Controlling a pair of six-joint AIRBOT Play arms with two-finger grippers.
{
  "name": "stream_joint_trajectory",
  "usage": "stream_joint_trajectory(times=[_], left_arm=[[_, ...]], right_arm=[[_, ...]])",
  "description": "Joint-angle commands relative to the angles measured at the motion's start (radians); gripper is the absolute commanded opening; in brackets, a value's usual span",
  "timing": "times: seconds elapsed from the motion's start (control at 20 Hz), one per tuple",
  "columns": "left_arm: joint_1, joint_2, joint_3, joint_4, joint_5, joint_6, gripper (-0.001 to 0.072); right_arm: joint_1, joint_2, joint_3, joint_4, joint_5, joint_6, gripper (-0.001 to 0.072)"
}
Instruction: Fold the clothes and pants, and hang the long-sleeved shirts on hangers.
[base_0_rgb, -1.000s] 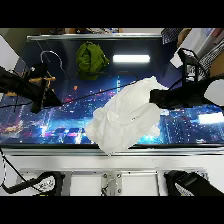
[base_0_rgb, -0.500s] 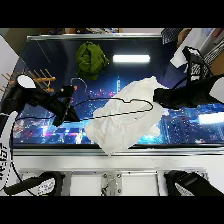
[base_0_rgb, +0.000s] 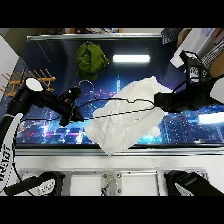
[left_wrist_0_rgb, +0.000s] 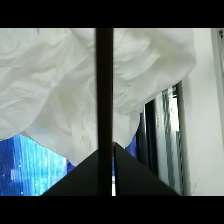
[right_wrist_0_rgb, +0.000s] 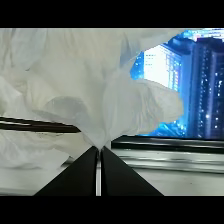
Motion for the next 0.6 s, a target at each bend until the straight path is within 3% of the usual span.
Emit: stream_joint_trajectory(times=[0.0, 0.55], left_arm=[[-0.002, -0.001, -0.001, 0.000, 0.000, -0.005, 0.0010], [-0.002, -0.002, -0.003, -0.001, 0.017, 0.019, 0.0010]], right_arm=[[0.008, 0.001, 0.001, 0.010, 0.004, -0.013, 0.0013], [0.007, 0.003, 0.003, 0.009, -0.078, -0.013, 0.0012]])
